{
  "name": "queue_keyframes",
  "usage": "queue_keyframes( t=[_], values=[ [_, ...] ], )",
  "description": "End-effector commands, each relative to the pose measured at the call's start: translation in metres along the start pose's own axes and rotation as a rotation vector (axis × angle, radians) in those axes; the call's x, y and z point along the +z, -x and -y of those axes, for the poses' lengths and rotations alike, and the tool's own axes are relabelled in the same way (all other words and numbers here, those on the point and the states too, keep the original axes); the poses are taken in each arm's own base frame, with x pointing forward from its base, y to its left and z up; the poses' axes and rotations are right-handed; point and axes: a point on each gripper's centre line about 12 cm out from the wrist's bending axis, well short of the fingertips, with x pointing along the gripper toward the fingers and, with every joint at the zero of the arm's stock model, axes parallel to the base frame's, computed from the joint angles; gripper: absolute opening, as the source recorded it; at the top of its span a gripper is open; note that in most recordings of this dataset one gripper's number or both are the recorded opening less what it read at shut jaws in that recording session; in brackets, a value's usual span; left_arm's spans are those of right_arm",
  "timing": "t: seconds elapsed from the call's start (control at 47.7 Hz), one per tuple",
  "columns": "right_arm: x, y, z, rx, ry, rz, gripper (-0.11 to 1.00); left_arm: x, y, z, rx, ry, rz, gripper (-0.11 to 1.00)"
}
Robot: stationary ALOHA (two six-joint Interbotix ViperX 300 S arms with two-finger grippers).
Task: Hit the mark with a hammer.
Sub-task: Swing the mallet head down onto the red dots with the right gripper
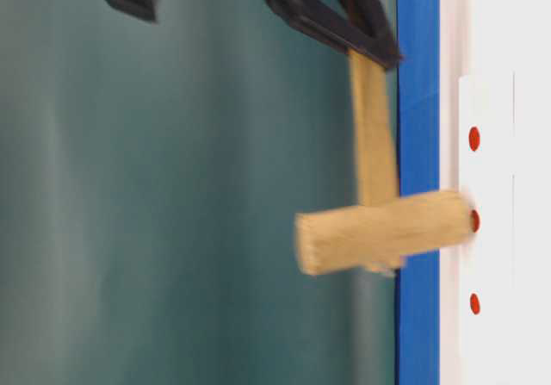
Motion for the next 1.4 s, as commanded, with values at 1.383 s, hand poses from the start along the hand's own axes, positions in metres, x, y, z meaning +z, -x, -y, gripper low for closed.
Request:
queue_keyframes(
  t=[1.383],
  values=[
    [0.005, 0.055, 0.005, 0.021, -0.003, 0.122, 0.02, 0.003, -0.001, -0.001, 0.004, 0.005, 0.006, 0.84]
  ],
)
